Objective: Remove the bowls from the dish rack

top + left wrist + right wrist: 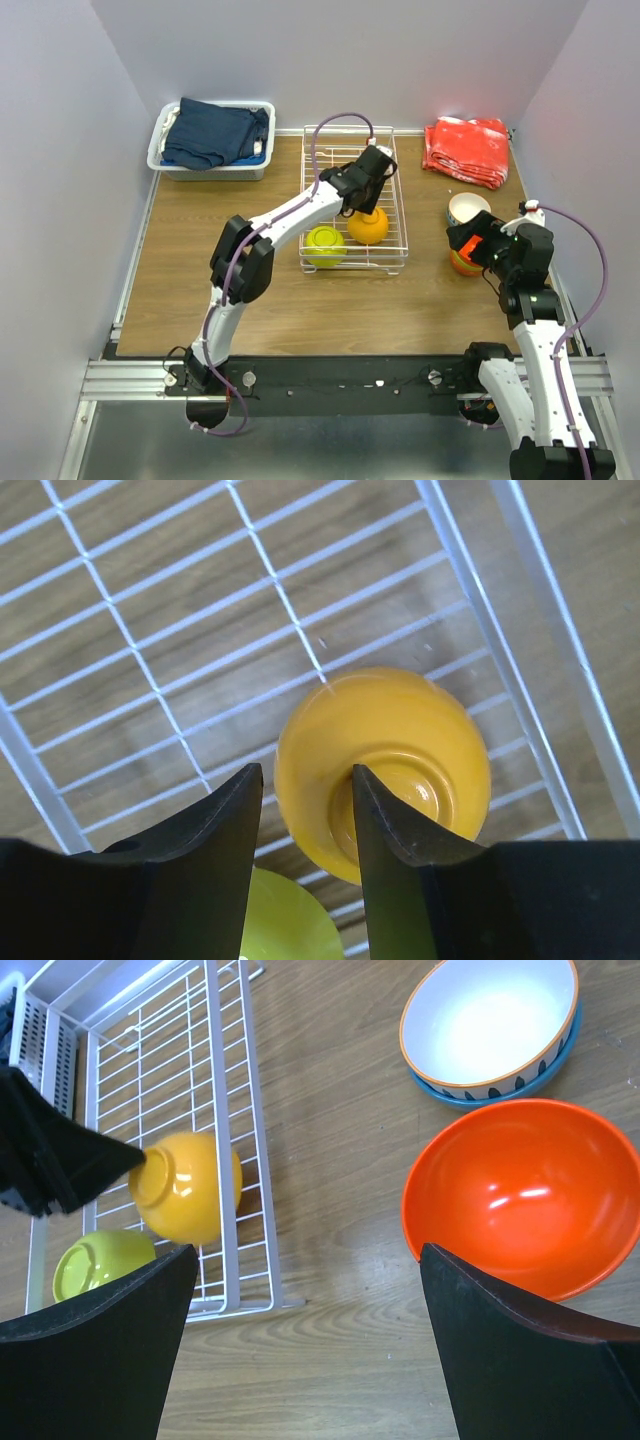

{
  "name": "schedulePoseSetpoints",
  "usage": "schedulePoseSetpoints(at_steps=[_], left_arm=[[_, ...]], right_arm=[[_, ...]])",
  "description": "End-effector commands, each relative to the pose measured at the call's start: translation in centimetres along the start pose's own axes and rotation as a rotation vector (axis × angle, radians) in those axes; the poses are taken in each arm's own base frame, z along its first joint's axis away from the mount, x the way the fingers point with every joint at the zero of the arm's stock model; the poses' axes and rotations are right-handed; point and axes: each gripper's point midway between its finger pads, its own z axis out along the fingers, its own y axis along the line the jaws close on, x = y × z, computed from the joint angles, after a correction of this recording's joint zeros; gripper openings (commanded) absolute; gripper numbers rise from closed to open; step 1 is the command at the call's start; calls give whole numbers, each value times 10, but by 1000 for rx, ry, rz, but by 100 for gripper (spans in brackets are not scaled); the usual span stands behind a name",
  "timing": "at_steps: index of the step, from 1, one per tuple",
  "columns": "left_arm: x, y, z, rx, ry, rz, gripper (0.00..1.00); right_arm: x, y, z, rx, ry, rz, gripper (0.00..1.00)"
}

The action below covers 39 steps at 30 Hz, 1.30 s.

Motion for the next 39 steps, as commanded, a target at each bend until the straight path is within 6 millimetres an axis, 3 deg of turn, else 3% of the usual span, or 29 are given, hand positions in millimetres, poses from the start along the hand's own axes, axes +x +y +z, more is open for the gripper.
schedulePoseSetpoints(at_steps=[1,2,4,8,10,11,12,13,14,15,16,17,19,20,24,35,39], left_arm=[[-22,45,13,-166,-35,14,50],[-34,53,12,-181,-59,1,50],[-38,66,18,-206,-62,-11,50],[-66,95,12,-259,-124,-36,58],[-78,97,2,-259,-164,-12,63],[-75,97,2,-256,-157,35,69],[-88,94,-11,-238,-207,42,73],[-89,89,-16,-226,-218,71,76],[-76,86,-14,-221,-197,107,81],[-87,81,-29,-211,-248,156,83],[-84,68,-34,-199,-255,204,85],[-67,61,-30,-198,-230,251,87],[-67,52,-42,-231,-260,325,88],[-53,36,-40,-228,-245,376,89],[-29,11,-27,-283,-202,501,91],[-14,-9,15,-277,-134,600,96],[1,-15,31,-224,-79,616,97]], right_arm=[[4,1,2,-16,8,-19,100],[4,1,2,-14,8,-18,100],[5,2,2,-19,13,-17,100],[6,2,2,-21,22,-15,100],[7,3,1,-22,26,-18,100],[8,2,1,-22,30,-19,100],[8,2,0,-22,30,-21,100],[7,4,0,-27,27,-21,100],[8,4,-1,-30,28,-23,100],[8,4,-1,-32,31,-23,100],[8,4,-1,-35,29,-25,100],[9,4,-1,-35,32,-24,100],[11,4,0,-35,38,-23,100],[10,4,0,-38,36,-24,100],[11,5,0,-41,39,-24,100],[16,3,0,-39,60,-25,100],[17,3,0,-37,64,-25,100]])
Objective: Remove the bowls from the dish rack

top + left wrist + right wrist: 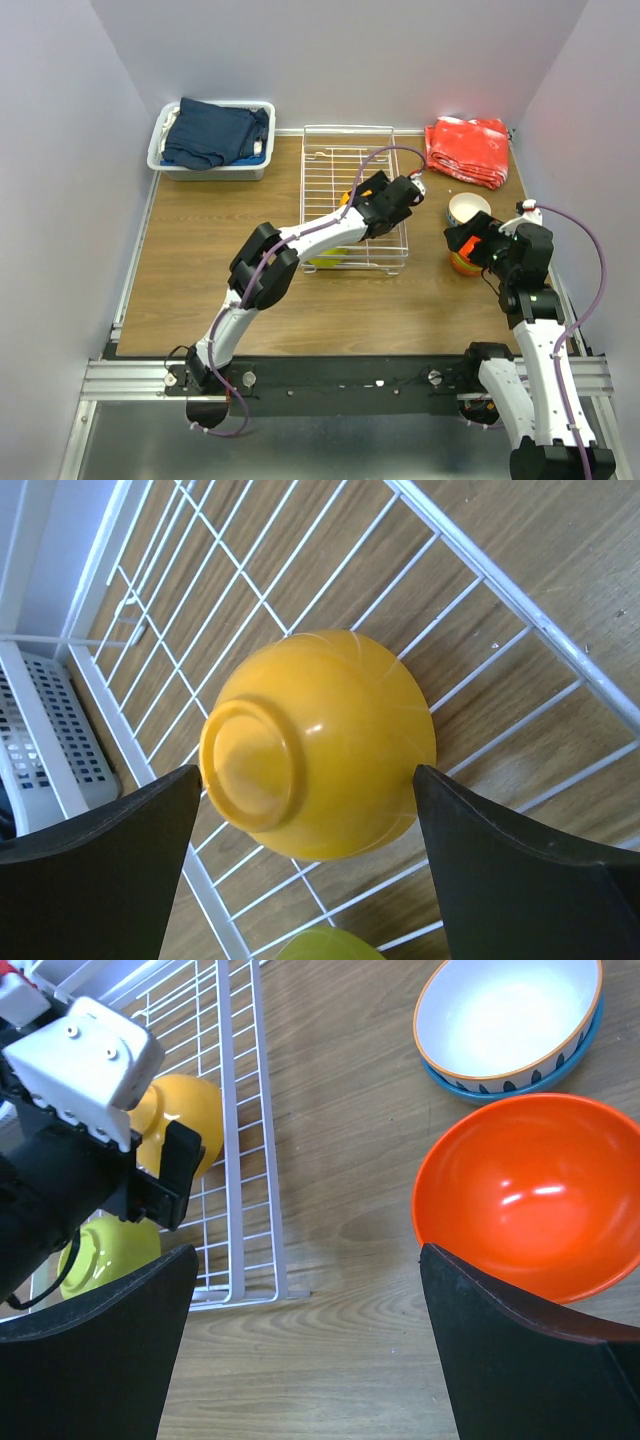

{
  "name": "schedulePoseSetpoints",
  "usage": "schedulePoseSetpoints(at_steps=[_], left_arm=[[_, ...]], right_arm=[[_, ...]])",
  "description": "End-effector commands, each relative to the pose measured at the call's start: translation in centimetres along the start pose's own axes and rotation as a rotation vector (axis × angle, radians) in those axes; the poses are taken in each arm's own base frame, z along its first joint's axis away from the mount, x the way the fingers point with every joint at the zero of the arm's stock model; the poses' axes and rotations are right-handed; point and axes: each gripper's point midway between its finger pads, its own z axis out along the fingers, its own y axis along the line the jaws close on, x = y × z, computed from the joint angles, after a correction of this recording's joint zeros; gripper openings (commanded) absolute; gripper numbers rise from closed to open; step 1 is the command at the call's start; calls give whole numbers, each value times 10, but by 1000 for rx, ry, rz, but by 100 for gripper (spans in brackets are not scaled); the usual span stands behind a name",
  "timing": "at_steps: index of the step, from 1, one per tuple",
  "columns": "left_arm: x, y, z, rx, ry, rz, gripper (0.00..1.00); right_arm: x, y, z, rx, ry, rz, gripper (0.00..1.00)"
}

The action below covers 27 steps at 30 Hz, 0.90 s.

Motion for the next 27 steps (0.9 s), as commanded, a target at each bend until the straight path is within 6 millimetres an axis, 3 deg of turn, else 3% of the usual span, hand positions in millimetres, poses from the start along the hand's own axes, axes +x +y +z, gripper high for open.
schedulePoseSetpoints(at_steps=[1,12,22,27], left_arm=[[4,-11,8,44,26,26,97],[33,-8,33,31,122,28,99],[66,-33,38,94,212,38,99],[69,-33,33,116,224,53,99]], right_arm=[[12,0,0,-12,40,-14,100],[15,-2,3,-13,49,-12,100],[19,-3,7,-16,64,-5,100],[21,-3,8,-16,71,-2,100]])
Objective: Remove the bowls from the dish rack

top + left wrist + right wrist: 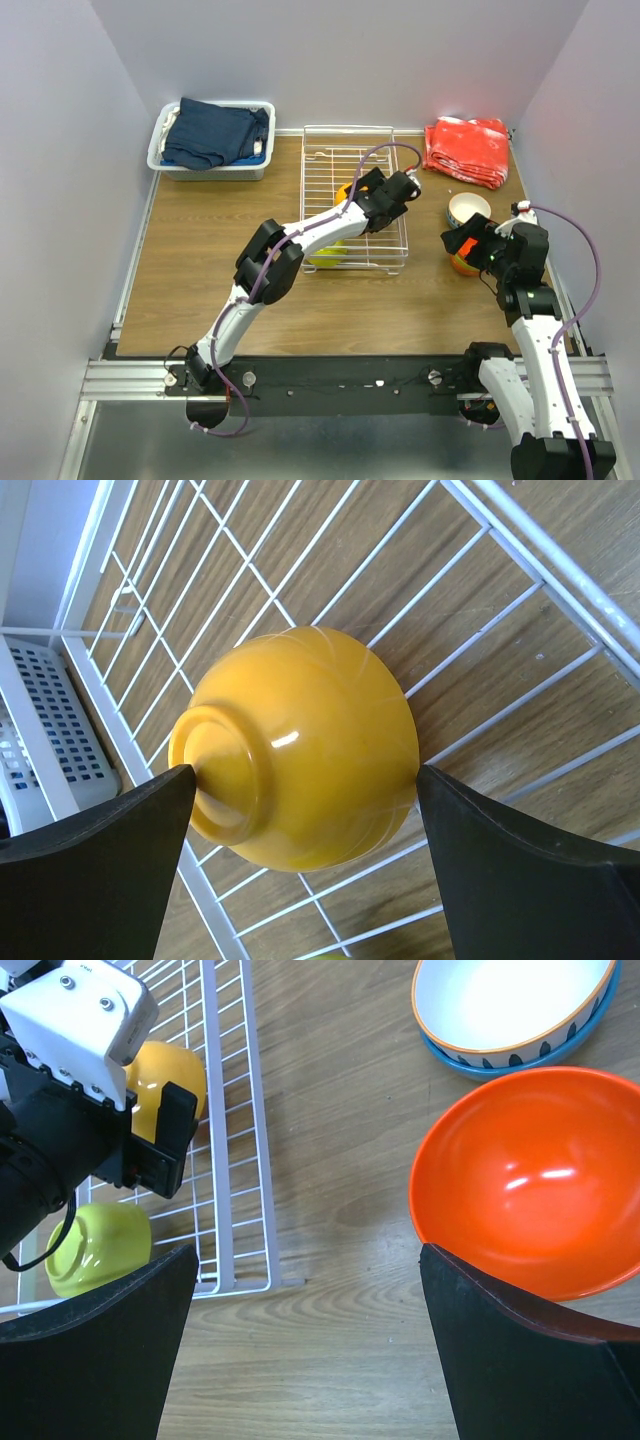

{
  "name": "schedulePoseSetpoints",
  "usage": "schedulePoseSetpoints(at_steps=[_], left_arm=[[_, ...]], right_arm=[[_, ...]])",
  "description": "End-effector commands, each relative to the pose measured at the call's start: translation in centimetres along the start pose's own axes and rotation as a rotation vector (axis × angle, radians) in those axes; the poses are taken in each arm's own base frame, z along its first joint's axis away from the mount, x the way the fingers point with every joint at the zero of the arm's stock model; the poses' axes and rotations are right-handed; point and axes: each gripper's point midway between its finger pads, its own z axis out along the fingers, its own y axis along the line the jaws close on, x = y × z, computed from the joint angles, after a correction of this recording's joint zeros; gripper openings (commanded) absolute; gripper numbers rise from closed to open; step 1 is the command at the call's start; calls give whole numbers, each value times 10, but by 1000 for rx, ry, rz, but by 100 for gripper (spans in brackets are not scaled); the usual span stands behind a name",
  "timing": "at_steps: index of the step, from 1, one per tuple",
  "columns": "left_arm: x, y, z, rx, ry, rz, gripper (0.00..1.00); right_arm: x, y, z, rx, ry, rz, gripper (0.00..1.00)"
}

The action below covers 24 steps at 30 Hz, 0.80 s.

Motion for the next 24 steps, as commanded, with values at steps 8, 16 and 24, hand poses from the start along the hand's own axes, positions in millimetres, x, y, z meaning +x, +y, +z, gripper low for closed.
schedulePoseSetpoints(at_steps=[8,16,24], left_arm=[[52,12,10,-16,146,44,99],[35,54,10,-75,99,-12,99],[14,73,-7,-130,29,-83,99]], right_arm=[[7,3,2,-24,24,-9,100],[10,3,2,-28,30,-5,100],[10,2,2,-26,30,-6,100]])
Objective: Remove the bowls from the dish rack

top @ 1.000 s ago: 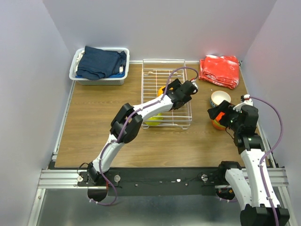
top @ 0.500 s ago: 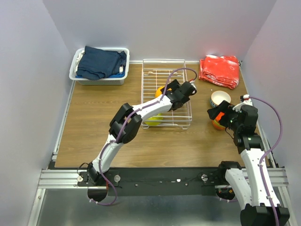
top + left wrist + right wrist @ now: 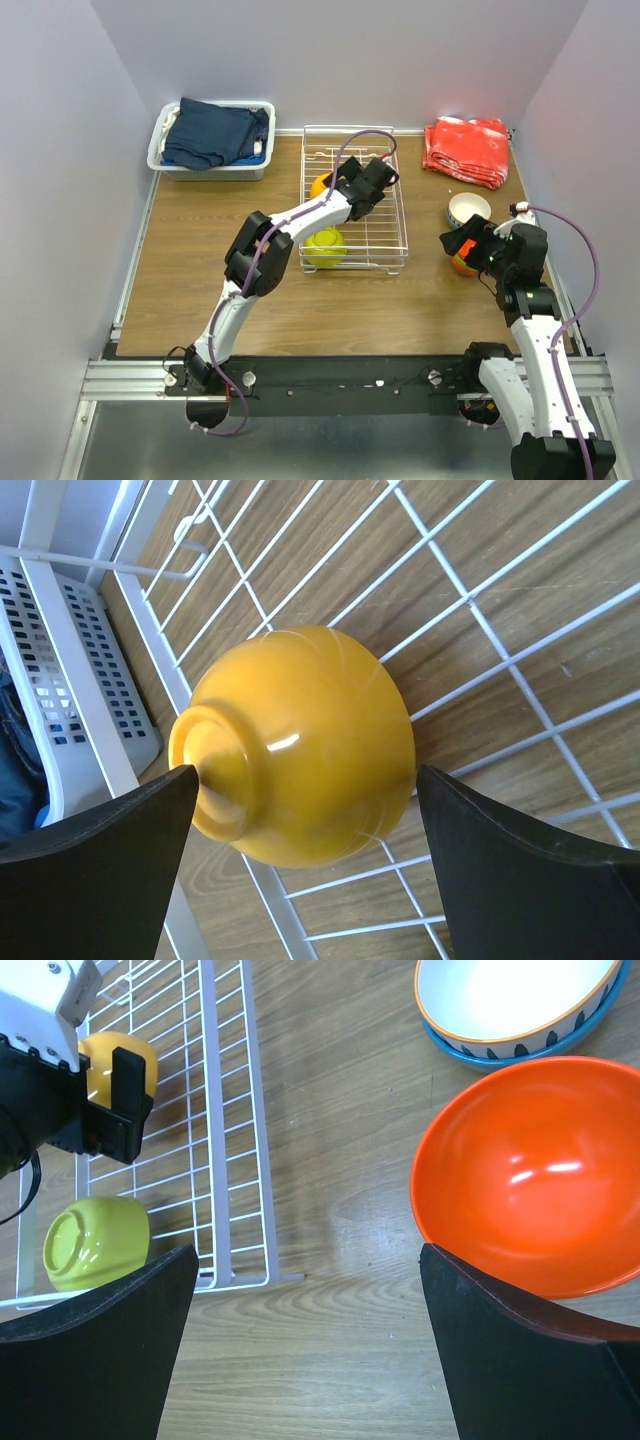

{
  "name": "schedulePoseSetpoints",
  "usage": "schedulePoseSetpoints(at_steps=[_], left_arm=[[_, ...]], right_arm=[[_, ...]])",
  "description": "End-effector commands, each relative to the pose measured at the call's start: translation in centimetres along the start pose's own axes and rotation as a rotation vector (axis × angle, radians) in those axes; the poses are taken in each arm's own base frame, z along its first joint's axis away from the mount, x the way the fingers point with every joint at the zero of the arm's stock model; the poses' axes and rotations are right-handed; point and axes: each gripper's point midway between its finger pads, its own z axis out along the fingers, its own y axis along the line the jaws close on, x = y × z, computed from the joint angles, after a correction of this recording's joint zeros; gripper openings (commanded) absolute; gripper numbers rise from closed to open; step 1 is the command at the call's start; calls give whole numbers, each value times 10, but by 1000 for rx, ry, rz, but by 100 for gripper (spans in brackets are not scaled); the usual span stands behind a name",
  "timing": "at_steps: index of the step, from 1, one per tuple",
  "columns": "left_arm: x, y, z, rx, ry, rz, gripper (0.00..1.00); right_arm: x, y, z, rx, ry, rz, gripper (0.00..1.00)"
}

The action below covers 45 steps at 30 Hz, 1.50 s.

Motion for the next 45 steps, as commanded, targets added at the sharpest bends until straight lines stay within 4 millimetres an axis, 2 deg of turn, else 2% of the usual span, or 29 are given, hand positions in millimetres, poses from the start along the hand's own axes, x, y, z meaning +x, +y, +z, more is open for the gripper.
schedulePoseSetpoints(at_steps=[1,3,8,17,27,34,39,45], left_arm=[[-20,15,-28,-33,-58,-58,99],[-25,25,-35,-80,-71,-114,99],[-35,27,-47,-154,-89,-195,99],[-38,19,-27,-184,-63,-202,99],[-19,-9,4,-154,-5,-147,99],[-8,-13,12,-178,24,-95,99],[11,-20,23,-196,86,-42,99],[24,-16,16,-212,126,-14,99]], right_arm=[[4,3,0,-20,13,-10,100],[5,3,1,-20,16,-9,100],[6,3,2,-23,17,-9,100],[6,2,1,-20,21,-12,100],[8,1,2,-19,25,-11,100],[8,1,3,-17,26,-13,100],[9,1,3,-19,29,-11,100],[11,0,3,-20,29,-6,100]])
